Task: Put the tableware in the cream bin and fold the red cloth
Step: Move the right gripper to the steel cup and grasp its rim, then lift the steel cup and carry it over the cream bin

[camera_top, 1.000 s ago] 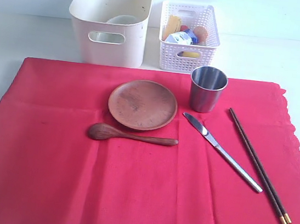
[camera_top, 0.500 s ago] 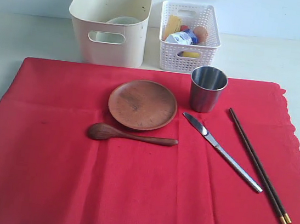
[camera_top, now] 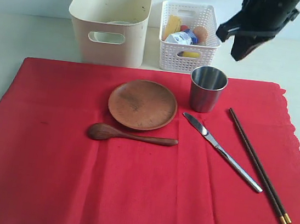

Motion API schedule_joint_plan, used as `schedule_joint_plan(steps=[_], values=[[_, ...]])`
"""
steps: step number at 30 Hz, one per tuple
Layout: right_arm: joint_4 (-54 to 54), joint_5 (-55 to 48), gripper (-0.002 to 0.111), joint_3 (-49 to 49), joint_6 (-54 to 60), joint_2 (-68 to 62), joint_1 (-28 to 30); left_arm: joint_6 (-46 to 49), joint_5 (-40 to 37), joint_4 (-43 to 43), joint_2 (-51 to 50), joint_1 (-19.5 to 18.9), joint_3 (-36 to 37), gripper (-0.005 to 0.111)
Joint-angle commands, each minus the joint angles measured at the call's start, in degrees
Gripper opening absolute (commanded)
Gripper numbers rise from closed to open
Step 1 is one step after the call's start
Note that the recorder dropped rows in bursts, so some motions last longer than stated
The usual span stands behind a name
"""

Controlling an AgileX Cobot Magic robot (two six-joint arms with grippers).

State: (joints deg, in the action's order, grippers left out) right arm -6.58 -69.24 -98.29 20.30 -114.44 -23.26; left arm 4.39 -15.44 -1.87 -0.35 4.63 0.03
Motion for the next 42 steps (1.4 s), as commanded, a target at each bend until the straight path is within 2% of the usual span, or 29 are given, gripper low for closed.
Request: schedule_joint_plan(steps=[1, 3, 7, 9, 12, 17, 28, 42], values=[[2.11, 3.53, 0.007, 0.73, -2.9, -3.54, -0.44, -0.15, 0.15, -0.56, 0.35, -0.05, -0.03, 0.001], [5.81, 6.22, 0.022, 0.76, -2.9, -4.97, -1.09, -0.15, 0.15, -0.56, 0.35, -0.05, -0.03, 0.001], [2.4, 8.47, 0.053, 0.76, -2.2, -6.5, -1.09, -0.15, 0.15, -0.56, 0.35, -0.05, -0.03, 0.001], [2.27, 10.24, 0.06, 0.76, -1.2, -7.8, -1.09, -0.15, 0.15, -0.56, 0.35, -0.05, -0.03, 0.001], [2.27, 12.18, 0.06, 0.76, -0.88, -11.1, -1.09, -0.15, 0.15, -0.56, 0.35, -0.05, -0.03, 0.001], [2.27, 11.8, 0.053, 0.76, 2.08, -13.33, -1.09, -0.15, 0.15, -0.56, 0.35, -0.05, -0.03, 0.001], [0.52, 10.7, 0.0, 0.76, 2.24, -11.41, -1.09, -0.15, 0.15, -0.56, 0.35, -0.05, -0.03, 0.001], [-0.02, 9.08, 0.0, 0.76, 2.24, -7.6, -1.09, -0.15, 0.15, -0.56, 0.35, -0.05, -0.03, 0.001]])
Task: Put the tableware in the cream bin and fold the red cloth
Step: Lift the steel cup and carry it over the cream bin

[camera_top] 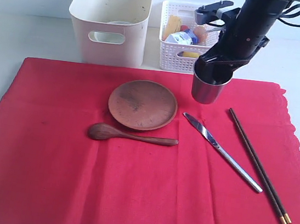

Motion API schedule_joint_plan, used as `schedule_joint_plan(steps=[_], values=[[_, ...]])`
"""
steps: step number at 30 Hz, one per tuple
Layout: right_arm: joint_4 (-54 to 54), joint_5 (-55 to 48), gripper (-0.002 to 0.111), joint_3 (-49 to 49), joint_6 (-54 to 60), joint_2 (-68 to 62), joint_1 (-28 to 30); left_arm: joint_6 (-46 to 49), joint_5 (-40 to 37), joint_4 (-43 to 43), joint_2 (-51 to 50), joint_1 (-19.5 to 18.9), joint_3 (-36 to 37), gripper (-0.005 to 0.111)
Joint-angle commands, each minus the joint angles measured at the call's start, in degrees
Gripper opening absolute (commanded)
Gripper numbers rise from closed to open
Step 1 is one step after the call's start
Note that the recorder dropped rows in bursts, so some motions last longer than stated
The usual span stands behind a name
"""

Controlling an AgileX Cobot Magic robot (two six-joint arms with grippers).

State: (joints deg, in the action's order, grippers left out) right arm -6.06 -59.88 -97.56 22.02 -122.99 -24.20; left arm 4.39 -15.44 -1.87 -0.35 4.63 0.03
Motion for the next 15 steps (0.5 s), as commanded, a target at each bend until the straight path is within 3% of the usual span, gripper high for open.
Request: schedule_joint_plan(steps=[1, 15], values=[[-1.07, -0.28, 0.0, 0.02, 0.52, 0.94, -0.14, -0.15, 0.15, -0.56, 0.35, -0.05, -0.03, 0.001], [-6.48, -0.27, 0.0, 0.02, 1.04, 0.94, -0.14, -0.15, 0.15, -0.56, 0.35, -0.05, -0.03, 0.001]])
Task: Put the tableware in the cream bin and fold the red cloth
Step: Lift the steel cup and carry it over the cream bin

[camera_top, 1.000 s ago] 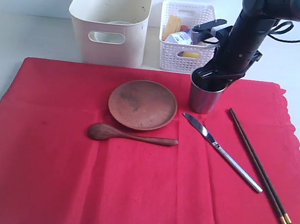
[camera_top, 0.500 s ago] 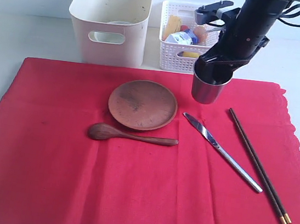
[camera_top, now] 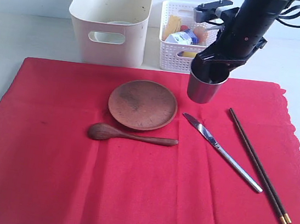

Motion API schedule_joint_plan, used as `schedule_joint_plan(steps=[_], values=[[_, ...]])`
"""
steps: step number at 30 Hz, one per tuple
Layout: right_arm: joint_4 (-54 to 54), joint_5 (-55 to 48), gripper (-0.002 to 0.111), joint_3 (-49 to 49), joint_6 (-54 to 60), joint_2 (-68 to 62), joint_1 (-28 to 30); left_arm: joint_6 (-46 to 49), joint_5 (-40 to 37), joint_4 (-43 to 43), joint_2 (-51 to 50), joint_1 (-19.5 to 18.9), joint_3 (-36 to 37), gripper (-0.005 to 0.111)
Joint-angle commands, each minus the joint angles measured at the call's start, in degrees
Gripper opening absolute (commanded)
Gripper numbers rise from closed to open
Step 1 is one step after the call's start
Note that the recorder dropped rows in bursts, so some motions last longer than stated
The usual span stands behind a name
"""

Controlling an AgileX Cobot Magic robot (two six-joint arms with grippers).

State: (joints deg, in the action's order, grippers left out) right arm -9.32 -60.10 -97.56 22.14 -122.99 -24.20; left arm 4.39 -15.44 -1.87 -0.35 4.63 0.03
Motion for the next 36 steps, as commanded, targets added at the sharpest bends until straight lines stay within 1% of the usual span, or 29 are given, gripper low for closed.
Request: schedule_joint_plan(steps=[1, 5, 9, 16, 20, 30, 36], values=[[-5.33, 0.21, 0.0, 0.02, 0.92, 0.94, -0.14, -0.15, 0.15, -0.56, 0.35, -0.05, -0.03, 0.001], [-10.53, -0.66, 0.0, -2.26, 1.03, 0.94, -0.14, -0.15, 0.15, -0.56, 0.35, -0.05, -0.03, 0.001], [-16.68, -5.6, 0.0, -7.42, 1.03, 0.94, -0.14, -0.15, 0.15, -0.56, 0.35, -0.05, -0.03, 0.001], [-34.8, -5.62, 0.0, -8.57, 13.16, 0.94, -0.14, -0.15, 0.15, -0.56, 0.35, -0.05, -0.03, 0.001], [-41.92, -5.1, 0.0, -8.57, 17.5, 0.94, -0.14, -0.15, 0.15, -0.56, 0.35, -0.05, -0.03, 0.001], [-47.27, 3.23, 0.0, -8.57, 18.69, 0.94, -0.14, -0.15, 0.15, -0.56, 0.35, -0.05, -0.03, 0.001], [-48.91, 10.56, 0.0, -8.57, 19.08, 0.84, -1.85, -0.15, 0.15, -0.56, 0.35, -0.05, -0.03, 0.001]])
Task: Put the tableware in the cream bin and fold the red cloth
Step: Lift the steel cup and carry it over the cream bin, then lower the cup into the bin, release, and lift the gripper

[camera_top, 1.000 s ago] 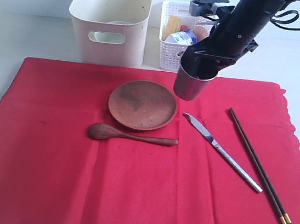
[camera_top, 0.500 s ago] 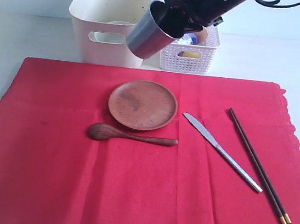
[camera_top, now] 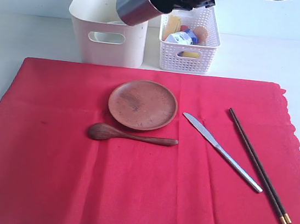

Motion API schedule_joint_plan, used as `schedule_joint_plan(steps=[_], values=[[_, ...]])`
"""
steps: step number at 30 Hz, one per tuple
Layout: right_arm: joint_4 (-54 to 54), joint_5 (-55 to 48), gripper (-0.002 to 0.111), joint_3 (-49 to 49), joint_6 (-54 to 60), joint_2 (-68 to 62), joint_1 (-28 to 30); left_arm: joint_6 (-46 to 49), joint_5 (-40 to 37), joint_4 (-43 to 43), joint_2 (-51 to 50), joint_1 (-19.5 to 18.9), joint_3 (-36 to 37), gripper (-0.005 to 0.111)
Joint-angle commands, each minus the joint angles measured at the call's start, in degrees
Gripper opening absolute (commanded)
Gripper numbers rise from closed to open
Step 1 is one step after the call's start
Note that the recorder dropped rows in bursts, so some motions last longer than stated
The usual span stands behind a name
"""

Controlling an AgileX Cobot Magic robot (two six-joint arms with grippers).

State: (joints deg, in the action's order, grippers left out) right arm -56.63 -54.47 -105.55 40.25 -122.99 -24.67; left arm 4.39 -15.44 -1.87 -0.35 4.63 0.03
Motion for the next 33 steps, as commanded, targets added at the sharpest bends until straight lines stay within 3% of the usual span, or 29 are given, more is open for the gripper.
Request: schedule_joint_plan(steps=[1, 16, 33], values=[[-1.7, 6.7, 0.0, -0.58, 1.5, 0.84, -2.05, -0.15, 0.15, -0.56, 0.35, -0.05, -0.03, 0.001], [-1.68, 32.49, 0.0, -0.66, 6.24, -5.36, -7.99, -0.15, 0.15, -0.56, 0.35, -0.05, -0.03, 0.001], [-1.33, 38.14, 0.0, -0.79, 6.24, -7.74, -7.99, -0.15, 0.15, -0.56, 0.35, -0.05, -0.03, 0.001]])
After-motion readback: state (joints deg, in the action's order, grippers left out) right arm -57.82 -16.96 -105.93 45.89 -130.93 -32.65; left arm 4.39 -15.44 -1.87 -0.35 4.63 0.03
